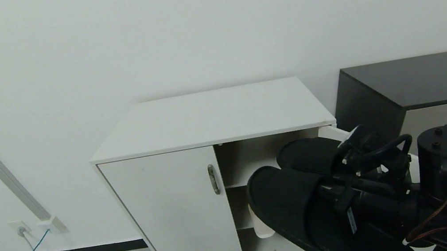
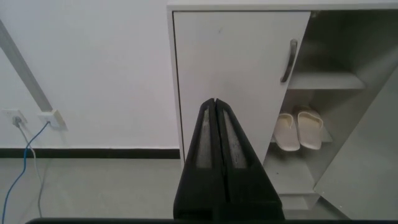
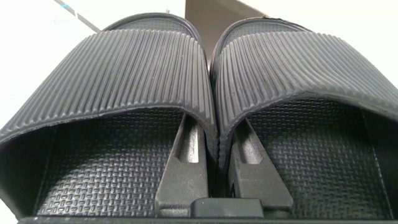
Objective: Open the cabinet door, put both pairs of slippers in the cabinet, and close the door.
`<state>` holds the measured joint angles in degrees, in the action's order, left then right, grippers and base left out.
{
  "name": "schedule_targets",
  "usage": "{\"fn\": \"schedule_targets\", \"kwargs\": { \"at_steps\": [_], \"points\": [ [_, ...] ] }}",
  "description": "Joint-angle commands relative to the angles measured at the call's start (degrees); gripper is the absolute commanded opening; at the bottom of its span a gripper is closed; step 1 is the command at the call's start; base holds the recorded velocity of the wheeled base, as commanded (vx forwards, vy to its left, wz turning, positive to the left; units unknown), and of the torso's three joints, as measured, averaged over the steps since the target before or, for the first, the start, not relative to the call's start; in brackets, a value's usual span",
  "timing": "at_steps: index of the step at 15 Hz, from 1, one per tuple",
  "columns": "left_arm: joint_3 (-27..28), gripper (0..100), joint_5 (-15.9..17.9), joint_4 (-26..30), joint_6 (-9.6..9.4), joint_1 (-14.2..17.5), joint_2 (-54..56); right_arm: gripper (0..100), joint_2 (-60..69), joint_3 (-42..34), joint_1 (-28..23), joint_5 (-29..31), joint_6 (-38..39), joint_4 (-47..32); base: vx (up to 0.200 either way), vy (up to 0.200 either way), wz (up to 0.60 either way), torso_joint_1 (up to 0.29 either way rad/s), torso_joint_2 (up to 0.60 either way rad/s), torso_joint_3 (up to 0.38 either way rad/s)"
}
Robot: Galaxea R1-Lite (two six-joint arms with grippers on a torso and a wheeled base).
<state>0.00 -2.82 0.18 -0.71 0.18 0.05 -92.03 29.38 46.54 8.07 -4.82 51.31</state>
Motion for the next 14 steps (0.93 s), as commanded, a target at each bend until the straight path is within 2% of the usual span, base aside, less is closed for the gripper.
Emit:
{"fn": "schedule_targets", "kwargs": {
  "at_steps": [1,14],
  "points": [
    [0.0,0,-0.1,0.0,-0.08,0.0,0.0,0,-0.1,0.0,0.0,0.0,0.0,0.0,0.000,0.000,0.00,-0.198,0.52,0.315],
    [0.0,0,0.0,0.0,-0.08,0.0,0.0,0,-0.4,-0.1,0.1,0.0,0.0,-0.1,0.000,0.000,0.00,-0.162,0.49,0.331]
  ]
}}
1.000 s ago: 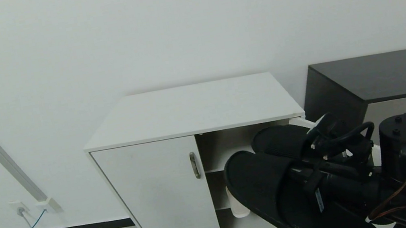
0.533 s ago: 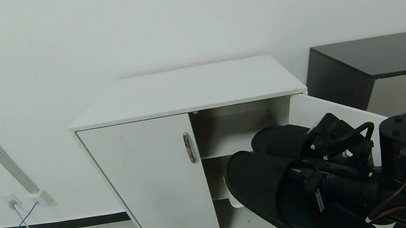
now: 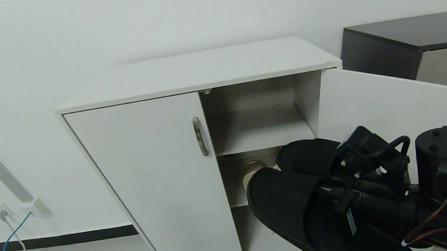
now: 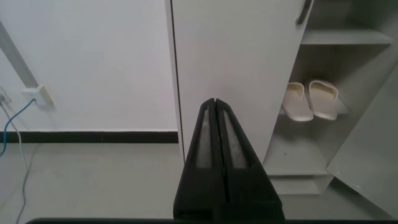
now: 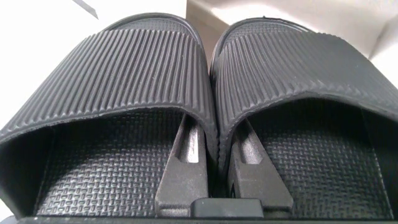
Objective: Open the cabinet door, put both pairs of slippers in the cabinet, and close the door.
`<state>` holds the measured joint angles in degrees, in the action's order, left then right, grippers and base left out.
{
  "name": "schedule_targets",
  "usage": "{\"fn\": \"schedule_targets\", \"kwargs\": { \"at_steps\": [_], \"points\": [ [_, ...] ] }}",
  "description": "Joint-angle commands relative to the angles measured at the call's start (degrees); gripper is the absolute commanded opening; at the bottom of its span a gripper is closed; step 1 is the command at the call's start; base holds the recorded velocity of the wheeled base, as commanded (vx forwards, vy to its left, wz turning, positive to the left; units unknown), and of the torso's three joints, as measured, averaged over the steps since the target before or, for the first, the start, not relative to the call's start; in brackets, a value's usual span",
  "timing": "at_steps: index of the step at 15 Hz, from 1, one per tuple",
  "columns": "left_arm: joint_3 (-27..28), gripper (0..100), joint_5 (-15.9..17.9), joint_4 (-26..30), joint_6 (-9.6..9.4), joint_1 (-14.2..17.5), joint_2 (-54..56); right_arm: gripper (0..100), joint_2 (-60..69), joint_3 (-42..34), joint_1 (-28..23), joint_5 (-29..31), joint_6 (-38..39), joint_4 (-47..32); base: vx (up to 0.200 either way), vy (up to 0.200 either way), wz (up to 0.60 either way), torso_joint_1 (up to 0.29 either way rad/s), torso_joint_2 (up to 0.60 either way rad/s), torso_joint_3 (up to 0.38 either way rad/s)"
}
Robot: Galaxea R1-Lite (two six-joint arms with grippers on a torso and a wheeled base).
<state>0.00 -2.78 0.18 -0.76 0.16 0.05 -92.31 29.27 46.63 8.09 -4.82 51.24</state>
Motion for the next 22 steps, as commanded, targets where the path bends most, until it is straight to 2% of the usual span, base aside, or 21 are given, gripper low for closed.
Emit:
{"fn": "schedule_targets", "kwargs": {
  "at_steps": [1,8,22],
  "points": [
    [0.0,0,0.0,0.0,-0.04,0.0,0.0,0,-0.2,0.0,0.0,0.0,0.0,0.0,0.000,0.000,0.00,-0.105,0.47,0.359],
    [0.0,0,0.1,0.0,-0.04,0.0,0.0,0,-0.2,0.0,0.0,0.0,0.0,0.0,0.000,0.000,0.00,-0.048,0.41,0.357],
    [0.0,0,0.1,0.0,-0.04,0.0,0.0,0,-0.1,-0.6,0.4,0.0,-0.1,0.1,0.000,0.000,0.00,0.000,0.00,0.000]
  ]
}}
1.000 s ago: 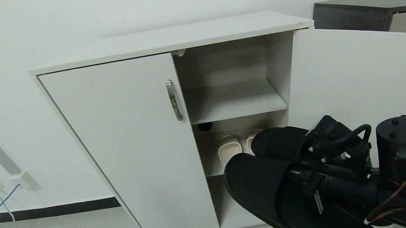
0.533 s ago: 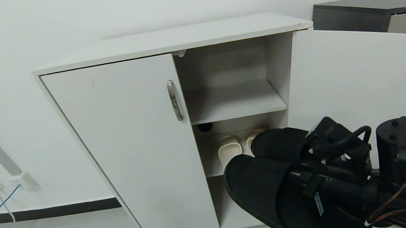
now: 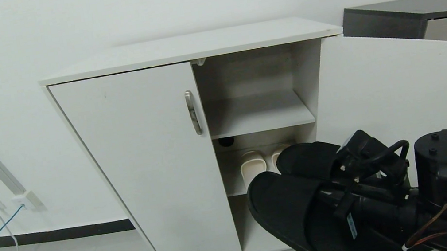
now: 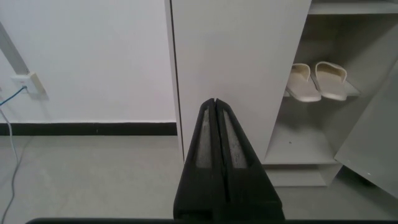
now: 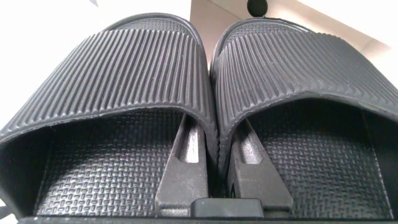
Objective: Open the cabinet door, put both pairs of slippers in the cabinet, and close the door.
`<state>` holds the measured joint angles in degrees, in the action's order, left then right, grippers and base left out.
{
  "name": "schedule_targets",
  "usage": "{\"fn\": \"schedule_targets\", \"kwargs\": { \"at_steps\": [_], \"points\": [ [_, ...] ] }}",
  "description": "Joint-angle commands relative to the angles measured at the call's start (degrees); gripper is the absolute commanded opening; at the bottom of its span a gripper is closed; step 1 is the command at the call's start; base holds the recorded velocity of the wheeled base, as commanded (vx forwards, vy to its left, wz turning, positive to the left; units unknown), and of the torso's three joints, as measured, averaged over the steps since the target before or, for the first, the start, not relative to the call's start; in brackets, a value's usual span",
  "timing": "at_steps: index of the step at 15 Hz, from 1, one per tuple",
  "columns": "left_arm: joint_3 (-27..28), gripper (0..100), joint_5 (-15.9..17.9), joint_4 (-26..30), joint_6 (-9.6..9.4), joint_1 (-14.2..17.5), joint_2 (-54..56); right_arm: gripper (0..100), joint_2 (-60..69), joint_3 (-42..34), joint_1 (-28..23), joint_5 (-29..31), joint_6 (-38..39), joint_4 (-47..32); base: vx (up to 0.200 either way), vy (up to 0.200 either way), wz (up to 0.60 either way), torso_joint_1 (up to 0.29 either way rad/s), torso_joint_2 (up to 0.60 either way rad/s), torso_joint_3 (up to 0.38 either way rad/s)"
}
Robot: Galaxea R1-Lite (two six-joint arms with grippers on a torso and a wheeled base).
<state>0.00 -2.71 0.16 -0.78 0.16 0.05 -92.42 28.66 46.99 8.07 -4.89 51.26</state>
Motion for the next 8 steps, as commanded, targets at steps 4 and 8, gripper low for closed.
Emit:
{"fn": "schedule_targets", "kwargs": {
  "at_steps": [4,8],
  "points": [
    [0.0,0,0.0,0.0,-0.01,0.0,0.0,0,0.1,0.0,0.0,0.0,-0.1,0.1,0.000,0.000,0.00,-0.005,0.13,0.084],
    [0.0,0,0.2,0.0,-0.01,0.0,0.0,0,0.2,0.0,0.0,0.0,-0.1,0.0,0.000,0.150,0.00,-0.001,0.02,0.015]
  ]
}}
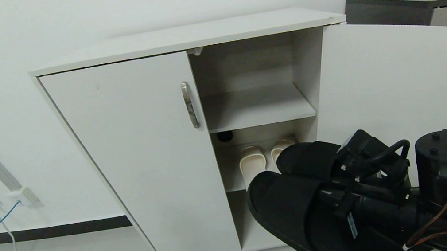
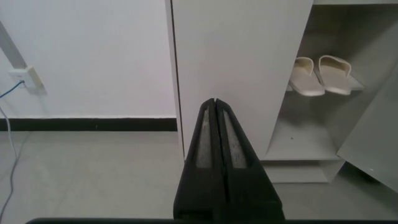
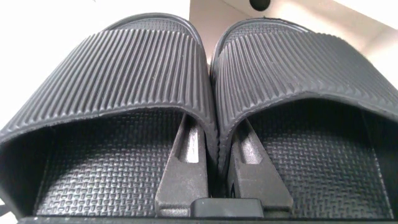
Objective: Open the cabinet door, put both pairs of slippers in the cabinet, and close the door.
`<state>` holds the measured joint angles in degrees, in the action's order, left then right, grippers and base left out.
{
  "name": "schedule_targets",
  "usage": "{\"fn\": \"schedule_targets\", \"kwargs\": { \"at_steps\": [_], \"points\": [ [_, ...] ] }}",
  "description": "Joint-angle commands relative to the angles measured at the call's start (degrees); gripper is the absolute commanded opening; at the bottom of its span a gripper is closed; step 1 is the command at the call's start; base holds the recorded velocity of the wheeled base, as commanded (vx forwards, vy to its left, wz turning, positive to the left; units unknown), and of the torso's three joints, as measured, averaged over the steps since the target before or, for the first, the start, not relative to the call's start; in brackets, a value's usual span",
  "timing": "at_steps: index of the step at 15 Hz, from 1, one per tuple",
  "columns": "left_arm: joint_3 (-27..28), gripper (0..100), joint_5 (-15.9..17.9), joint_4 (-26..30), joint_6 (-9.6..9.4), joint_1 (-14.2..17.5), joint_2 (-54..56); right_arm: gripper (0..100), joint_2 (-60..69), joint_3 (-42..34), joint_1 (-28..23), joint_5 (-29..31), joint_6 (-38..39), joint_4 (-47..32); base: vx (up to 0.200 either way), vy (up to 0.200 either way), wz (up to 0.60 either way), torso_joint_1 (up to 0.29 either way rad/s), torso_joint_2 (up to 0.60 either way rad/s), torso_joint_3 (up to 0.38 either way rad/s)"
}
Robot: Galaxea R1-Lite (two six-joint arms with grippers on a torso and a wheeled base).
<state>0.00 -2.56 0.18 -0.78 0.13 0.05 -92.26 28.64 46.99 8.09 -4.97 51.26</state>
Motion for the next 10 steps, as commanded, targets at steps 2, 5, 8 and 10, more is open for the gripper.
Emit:
{"fn": "schedule_targets", "kwargs": {
  "at_steps": [2,5,8,10],
  "points": [
    [0.0,0,0.0,0.0,-0.01,0.0,0.0,0,0.1,0.0,0.0,0.1,0.0,0.1,0.000,0.000,0.00,0.000,0.00,0.000],
    [0.0,0,0.0,0.0,-0.01,0.0,0.0,0,0.1,0.0,0.0,0.1,0.1,0.1,0.000,0.000,0.00,0.000,0.00,0.000],
    [0.0,0,-0.1,0.0,-0.01,0.0,0.0,0,-0.6,0.8,-0.1,0.6,0.1,0.1,0.000,0.000,0.00,0.000,0.00,0.000],
    [0.0,0,-0.1,0.0,-0.01,0.0,0.0,0,-1.4,2.6,0.1,3.9,1.3,0.0,0.000,0.000,0.00,0.000,0.00,0.000]
  ]
}}
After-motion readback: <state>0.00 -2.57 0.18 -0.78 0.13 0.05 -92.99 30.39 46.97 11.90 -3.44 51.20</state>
